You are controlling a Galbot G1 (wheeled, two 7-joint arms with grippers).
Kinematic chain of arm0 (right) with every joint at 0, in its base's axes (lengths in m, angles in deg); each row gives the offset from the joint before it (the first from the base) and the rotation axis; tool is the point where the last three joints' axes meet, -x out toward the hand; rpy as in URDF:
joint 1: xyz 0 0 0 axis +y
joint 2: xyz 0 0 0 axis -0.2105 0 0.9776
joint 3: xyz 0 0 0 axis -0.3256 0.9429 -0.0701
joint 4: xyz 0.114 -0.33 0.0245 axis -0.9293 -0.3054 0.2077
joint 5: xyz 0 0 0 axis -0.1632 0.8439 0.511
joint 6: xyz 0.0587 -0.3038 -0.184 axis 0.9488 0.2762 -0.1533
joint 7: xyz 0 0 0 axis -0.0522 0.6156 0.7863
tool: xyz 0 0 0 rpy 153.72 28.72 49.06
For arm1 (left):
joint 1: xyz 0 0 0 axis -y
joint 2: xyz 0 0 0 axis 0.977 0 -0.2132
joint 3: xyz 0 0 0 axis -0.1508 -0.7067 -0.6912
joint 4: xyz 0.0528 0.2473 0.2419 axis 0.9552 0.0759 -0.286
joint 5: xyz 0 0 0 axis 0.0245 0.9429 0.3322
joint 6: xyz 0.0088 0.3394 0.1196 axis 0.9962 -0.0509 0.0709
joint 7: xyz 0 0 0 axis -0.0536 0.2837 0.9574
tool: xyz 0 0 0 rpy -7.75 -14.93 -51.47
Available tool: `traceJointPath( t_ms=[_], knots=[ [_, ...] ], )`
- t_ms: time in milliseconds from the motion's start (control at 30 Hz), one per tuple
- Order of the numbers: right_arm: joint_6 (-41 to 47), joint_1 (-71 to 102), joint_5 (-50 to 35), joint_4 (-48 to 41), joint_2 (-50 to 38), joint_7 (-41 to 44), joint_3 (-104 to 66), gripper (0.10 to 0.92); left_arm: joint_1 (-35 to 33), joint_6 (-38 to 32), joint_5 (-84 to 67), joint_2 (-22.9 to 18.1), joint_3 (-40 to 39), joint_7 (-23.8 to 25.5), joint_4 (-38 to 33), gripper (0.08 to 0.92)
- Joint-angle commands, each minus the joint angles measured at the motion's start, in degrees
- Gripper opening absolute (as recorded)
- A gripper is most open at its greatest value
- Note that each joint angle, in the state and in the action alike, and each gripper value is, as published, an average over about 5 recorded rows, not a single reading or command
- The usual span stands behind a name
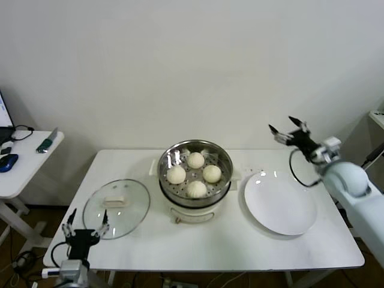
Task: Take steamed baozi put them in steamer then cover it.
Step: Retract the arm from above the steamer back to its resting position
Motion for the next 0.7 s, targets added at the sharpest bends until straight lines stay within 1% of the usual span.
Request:
traceJointPath(
  t_ms=[33,200,367,500,600,700],
  knots=[
    [-13.05,32.82,6.51,4.23,9.57,0.65,-24.94,0.823,0.83,-4.2,7.07,1.71,-0.11,-1.26,0.62,0.823],
    [-21.51,38.83,8.35,4.2,14.72,2.04,-25.51,0.823,0.76,-3.94,10.21,4.32,0.0,-1.61,0.43,0.823],
    [-30.18,41.54,9.02,2.75,19.03,3.7,-23.69,0.823,0.94,-4.33,13.56,7.09,0.61,-3.08,0.84,0.823],
    [-33.55,42.7,9.12,1.45,21.76,3.9,-22.03,0.823,-0.22,-4.52,19.39,10.28,0.49,-5.7,1.46,0.823],
    [-34.7,43.15,9.24,0.54,23.29,3.81,-20.95,0.823,-1.18,-4.85,28.44,12.51,0.2,-7.74,2.43,0.823],
    [-35.22,43.21,9.43,-0.53,24.59,3.36,-20.06,0.823,-1.55,-4.94,37.8,13.43,-0.49,-9.0,4.21,0.823]
  ],
)
